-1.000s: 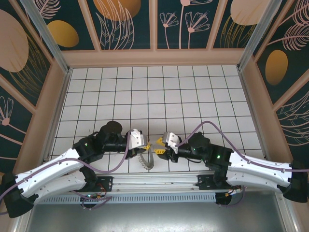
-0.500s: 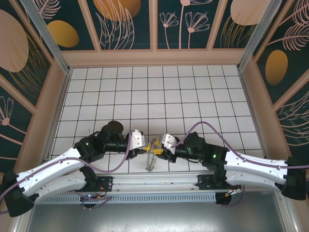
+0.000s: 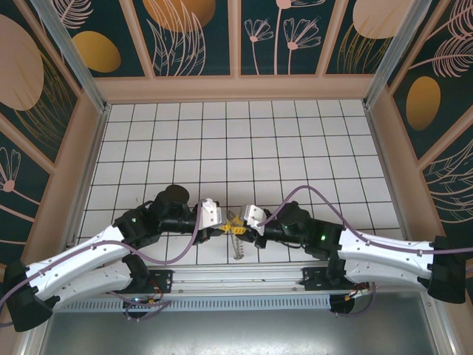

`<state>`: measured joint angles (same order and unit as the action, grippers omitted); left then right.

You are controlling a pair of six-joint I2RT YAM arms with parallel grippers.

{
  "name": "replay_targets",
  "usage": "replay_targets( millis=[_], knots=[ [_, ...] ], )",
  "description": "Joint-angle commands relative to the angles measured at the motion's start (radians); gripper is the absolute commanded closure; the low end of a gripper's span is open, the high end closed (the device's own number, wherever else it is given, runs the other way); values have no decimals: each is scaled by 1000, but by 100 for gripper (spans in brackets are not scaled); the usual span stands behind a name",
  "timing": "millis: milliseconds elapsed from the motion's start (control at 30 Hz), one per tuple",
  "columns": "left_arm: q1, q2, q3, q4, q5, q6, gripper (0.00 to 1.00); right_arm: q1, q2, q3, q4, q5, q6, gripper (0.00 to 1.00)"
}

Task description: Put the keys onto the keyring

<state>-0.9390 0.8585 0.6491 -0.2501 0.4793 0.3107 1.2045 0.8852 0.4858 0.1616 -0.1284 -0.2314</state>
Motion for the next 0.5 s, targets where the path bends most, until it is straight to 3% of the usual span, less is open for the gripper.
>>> replay_targets(
  millis=[0, 333, 467],
  knots=[
    [-7, -2, 22, 38, 36, 4, 100, 9, 13, 42, 49, -8, -24, 77],
    [-6, -3, 20, 38, 39, 3, 100, 9, 23, 54, 59, -26, -36, 84],
    [-7, 3, 20, 41, 41, -3, 100, 10, 26, 51, 68, -46, -45, 95]
  ],
)
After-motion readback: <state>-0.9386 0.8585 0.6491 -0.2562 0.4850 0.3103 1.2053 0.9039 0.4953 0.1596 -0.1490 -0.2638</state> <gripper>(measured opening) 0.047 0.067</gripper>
